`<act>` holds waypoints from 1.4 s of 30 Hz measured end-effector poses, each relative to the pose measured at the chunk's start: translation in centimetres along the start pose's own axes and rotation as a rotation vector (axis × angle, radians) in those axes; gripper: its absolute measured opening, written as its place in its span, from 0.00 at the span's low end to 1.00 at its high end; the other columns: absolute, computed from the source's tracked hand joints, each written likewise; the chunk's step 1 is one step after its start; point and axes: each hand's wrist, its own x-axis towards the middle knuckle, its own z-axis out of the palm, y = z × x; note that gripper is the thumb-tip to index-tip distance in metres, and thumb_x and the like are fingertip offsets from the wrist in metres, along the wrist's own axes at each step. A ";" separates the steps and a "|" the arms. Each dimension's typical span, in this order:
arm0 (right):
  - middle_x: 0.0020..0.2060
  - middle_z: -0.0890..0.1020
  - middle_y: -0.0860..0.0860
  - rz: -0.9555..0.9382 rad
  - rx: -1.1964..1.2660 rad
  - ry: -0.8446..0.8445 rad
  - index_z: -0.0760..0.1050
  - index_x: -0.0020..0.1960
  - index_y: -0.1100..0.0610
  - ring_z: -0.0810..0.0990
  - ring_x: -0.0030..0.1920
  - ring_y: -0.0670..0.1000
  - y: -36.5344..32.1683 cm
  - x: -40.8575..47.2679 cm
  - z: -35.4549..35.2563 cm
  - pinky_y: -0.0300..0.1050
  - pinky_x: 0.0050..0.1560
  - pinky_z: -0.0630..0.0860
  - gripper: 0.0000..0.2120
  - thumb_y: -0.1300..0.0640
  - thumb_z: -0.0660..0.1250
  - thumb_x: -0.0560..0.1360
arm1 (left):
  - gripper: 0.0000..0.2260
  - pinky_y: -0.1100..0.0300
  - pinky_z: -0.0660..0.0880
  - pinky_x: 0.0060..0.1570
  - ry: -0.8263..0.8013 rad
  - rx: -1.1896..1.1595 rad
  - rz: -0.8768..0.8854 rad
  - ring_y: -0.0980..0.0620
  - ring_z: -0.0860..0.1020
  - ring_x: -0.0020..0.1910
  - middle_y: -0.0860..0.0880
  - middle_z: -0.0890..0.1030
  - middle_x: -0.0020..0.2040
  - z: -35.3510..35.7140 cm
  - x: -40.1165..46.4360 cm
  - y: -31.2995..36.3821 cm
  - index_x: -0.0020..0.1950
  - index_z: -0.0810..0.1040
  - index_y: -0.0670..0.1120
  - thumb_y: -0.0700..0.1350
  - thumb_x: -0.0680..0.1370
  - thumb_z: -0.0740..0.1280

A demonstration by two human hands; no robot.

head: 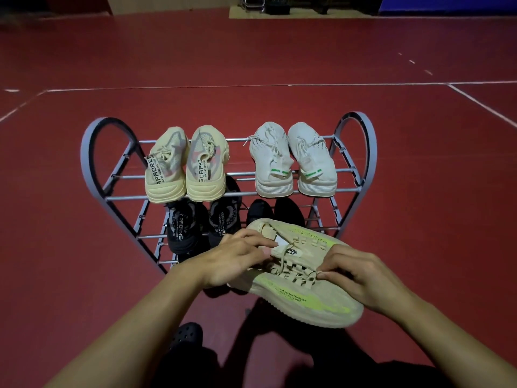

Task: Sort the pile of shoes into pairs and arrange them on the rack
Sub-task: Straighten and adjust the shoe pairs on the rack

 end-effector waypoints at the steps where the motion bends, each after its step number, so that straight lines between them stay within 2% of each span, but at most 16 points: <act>1: 0.43 0.79 0.43 0.003 -0.007 0.003 0.81 0.48 0.55 0.81 0.43 0.44 0.1 0.0 0.0 0.43 0.42 0.78 0.06 0.53 0.70 0.78 | 0.24 0.61 0.49 0.67 0.012 -0.024 -0.008 0.72 0.54 0.72 0.71 0.69 0.70 0.1 -0.1 0.0 0.69 0.78 0.57 0.64 0.83 0.50; 4: 0.43 0.80 0.44 0.016 -0.010 0.006 0.81 0.48 0.55 0.81 0.43 0.43 0.4 0.0 0.0 0.42 0.42 0.77 0.06 0.53 0.70 0.78 | 0.26 0.73 0.45 0.65 0.069 -0.009 0.015 0.73 0.57 0.71 0.72 0.71 0.66 0.5 -0.1 0.3 0.69 0.78 0.55 0.66 0.82 0.51; 7: 0.44 0.80 0.41 0.054 0.003 -0.018 0.82 0.48 0.53 0.81 0.43 0.40 0.6 0.0 0.2 0.37 0.42 0.77 0.06 0.50 0.70 0.78 | 0.17 0.65 0.55 0.68 0.150 0.103 0.062 0.68 0.69 0.65 0.64 0.78 0.60 0.4 0.3 1.0 0.59 0.85 0.52 0.58 0.84 0.59; 10: 0.44 0.81 0.40 0.107 0.015 -0.075 0.82 0.48 0.48 0.82 0.43 0.41 0.9 -0.1 0.1 0.40 0.42 0.78 0.06 0.46 0.70 0.77 | 0.13 0.69 0.69 0.55 0.178 0.168 0.134 0.64 0.75 0.50 0.59 0.80 0.48 0.4 0.3 1.3 0.54 0.87 0.49 0.53 0.83 0.64; 13: 0.43 0.82 0.40 0.225 0.032 -0.129 0.83 0.46 0.45 0.82 0.42 0.44 1.4 0.3 -0.4 0.44 0.41 0.78 0.09 0.41 0.70 0.74 | 0.14 0.70 0.70 0.45 0.139 0.185 0.092 0.62 0.76 0.44 0.59 0.78 0.45 0.7 0.2 1.4 0.52 0.87 0.50 0.55 0.82 0.64; 17: 0.41 0.84 0.41 0.403 0.168 -0.161 0.85 0.42 0.44 0.82 0.43 0.44 2.0 1.3 -1.1 0.42 0.43 0.77 0.05 0.44 0.76 0.69 | 0.14 0.69 0.72 0.44 0.181 0.099 0.008 0.63 0.77 0.43 0.59 0.79 0.43 0.8 0.5 1.5 0.44 0.85 0.49 0.55 0.81 0.66; 19: 0.42 0.84 0.40 0.482 0.187 -0.173 0.84 0.44 0.43 0.81 0.41 0.42 2.3 1.8 -1.4 0.36 0.41 0.75 0.06 0.44 0.77 0.68 | 0.13 0.66 0.74 0.45 0.223 0.046 -0.026 0.63 0.78 0.44 0.59 0.80 0.43 0.6 0.6 1.8 0.42 0.85 0.50 0.53 0.81 0.66; 21: 0.42 0.84 0.40 0.573 0.244 -0.129 0.83 0.48 0.44 0.81 0.39 0.38 2.6 2.0 -1.5 0.29 0.38 0.72 0.09 0.46 0.77 0.69 | 0.14 0.65 0.75 0.45 0.270 0.031 -0.057 0.64 0.79 0.44 0.60 0.79 0.42 0.6 0.7 2.2 0.38 0.84 0.53 0.51 0.82 0.66; 24: 0.43 0.84 0.42 0.718 0.343 0.071 0.81 0.53 0.47 0.81 0.41 0.36 2.5 2.2 -1.1 0.27 0.40 0.72 0.09 0.49 0.73 0.74 | 0.16 0.60 0.77 0.48 0.361 0.070 -0.123 0.62 0.79 0.43 0.60 0.80 0.41 0.9 0.9 2.8 0.34 0.83 0.53 0.50 0.81 0.66; 27: 0.34 0.83 0.42 0.821 0.347 0.221 0.82 0.41 0.53 0.79 0.36 0.41 2.0 2.2 -0.6 0.30 0.35 0.70 0.11 0.47 0.71 0.75 | 0.20 0.59 0.76 0.50 0.454 0.089 -0.156 0.59 0.79 0.43 0.55 0.81 0.39 1.1 1.3 3.1 0.29 0.78 0.49 0.48 0.81 0.64; 31: 0.22 0.76 0.44 0.844 0.217 0.081 0.76 0.27 0.54 0.71 0.24 0.40 0.1 2.4 -1.2 0.37 0.29 0.66 0.26 0.34 0.67 0.72 | 0.19 0.57 0.75 0.50 0.489 0.093 -0.229 0.55 0.79 0.45 0.54 0.81 0.41 1.7 1.8 3.7 0.34 0.80 0.45 0.49 0.83 0.63; 32: 0.23 0.79 0.45 0.865 0.235 0.039 0.77 0.28 0.55 0.72 0.24 0.40 -0.5 2.6 -1.4 0.37 0.30 0.67 0.28 0.32 0.65 0.72 | 0.20 0.57 0.75 0.51 0.503 0.073 -0.241 0.55 0.79 0.45 0.53 0.82 0.39 1.9 1.8 3.8 0.33 0.80 0.45 0.49 0.83 0.63; 34: 0.30 0.85 0.50 0.965 0.364 -0.243 0.82 0.33 0.57 0.78 0.27 0.43 -1.5 2.9 -1.0 0.35 0.29 0.70 0.33 0.29 0.59 0.74 | 0.21 0.56 0.76 0.49 0.574 0.003 -0.293 0.54 0.80 0.44 0.53 0.82 0.37 2.6 2.0 4.3 0.30 0.79 0.45 0.49 0.82 0.63; 37: 0.45 0.87 0.58 1.167 0.544 -0.657 0.81 0.52 0.61 0.85 0.37 0.51 -2.1 2.5 1.2 0.38 0.36 0.76 0.41 0.26 0.49 0.74 | 0.17 0.54 0.78 0.47 0.681 -0.152 -0.409 0.49 0.82 0.44 0.51 0.83 0.39 3.5 2.9 5.1 0.35 0.83 0.46 0.50 0.81 0.64; 39: 0.53 0.85 0.57 1.244 0.588 -0.602 0.76 0.63 0.57 0.86 0.45 0.53 -2.1 2.5 2.5 0.43 0.45 0.81 0.41 0.25 0.51 0.73 | 0.14 0.53 0.78 0.50 0.733 -0.226 -0.471 0.47 0.82 0.47 0.49 0.85 0.45 4.0 3.5 5.6 0.41 0.86 0.47 0.50 0.81 0.64; 42: 0.56 0.85 0.48 1.185 0.869 -0.271 0.76 0.64 0.44 0.85 0.53 0.51 -1.6 3.0 4.1 0.49 0.53 0.81 0.29 0.27 0.62 0.71 | 0.14 0.54 0.76 0.50 0.811 -0.244 -0.485 0.45 0.82 0.50 0.47 0.85 0.51 4.9 4.5 6.0 0.46 0.87 0.45 0.49 0.82 0.65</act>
